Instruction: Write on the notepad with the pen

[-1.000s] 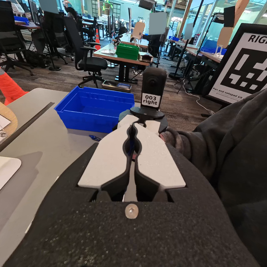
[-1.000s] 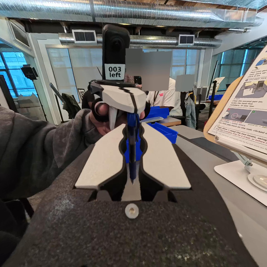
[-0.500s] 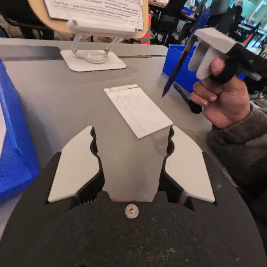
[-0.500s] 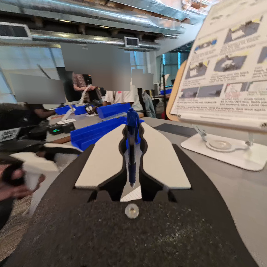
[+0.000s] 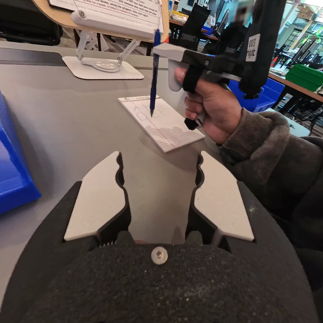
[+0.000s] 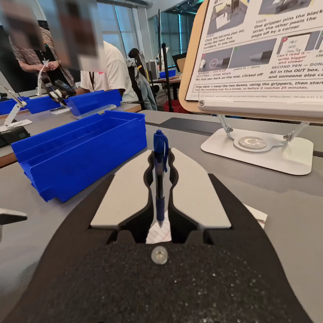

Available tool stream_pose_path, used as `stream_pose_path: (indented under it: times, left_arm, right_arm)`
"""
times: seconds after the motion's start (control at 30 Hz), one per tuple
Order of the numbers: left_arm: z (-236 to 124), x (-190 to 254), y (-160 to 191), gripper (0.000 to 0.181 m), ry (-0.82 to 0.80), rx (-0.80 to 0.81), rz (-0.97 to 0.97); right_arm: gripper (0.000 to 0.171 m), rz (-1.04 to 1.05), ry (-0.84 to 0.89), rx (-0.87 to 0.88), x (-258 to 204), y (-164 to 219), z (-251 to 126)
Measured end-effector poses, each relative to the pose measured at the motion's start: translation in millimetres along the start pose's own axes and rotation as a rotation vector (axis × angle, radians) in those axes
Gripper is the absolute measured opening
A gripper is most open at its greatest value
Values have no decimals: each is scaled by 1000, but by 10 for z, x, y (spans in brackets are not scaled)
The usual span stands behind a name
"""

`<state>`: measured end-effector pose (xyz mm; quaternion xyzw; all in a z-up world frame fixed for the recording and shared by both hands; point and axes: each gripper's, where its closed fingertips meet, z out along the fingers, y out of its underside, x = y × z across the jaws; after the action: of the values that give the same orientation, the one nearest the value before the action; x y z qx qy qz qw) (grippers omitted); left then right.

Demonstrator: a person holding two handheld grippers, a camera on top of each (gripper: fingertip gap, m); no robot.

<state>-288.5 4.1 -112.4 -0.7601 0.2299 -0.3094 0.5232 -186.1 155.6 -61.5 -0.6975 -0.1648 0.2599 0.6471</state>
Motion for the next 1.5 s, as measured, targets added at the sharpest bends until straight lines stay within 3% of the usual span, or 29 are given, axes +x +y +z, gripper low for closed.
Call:
stream_pose_path:
  times: [0.6, 1.5]
  left_arm:
    - [33, 26, 98, 78, 34, -47, -7]
    - [50, 73, 135, 77, 45, -66, -7]
  right_arm:
    - [14, 33, -9, -60, 60, 176, 179]
    - [14, 54, -13, -71, -15, 195, -5]
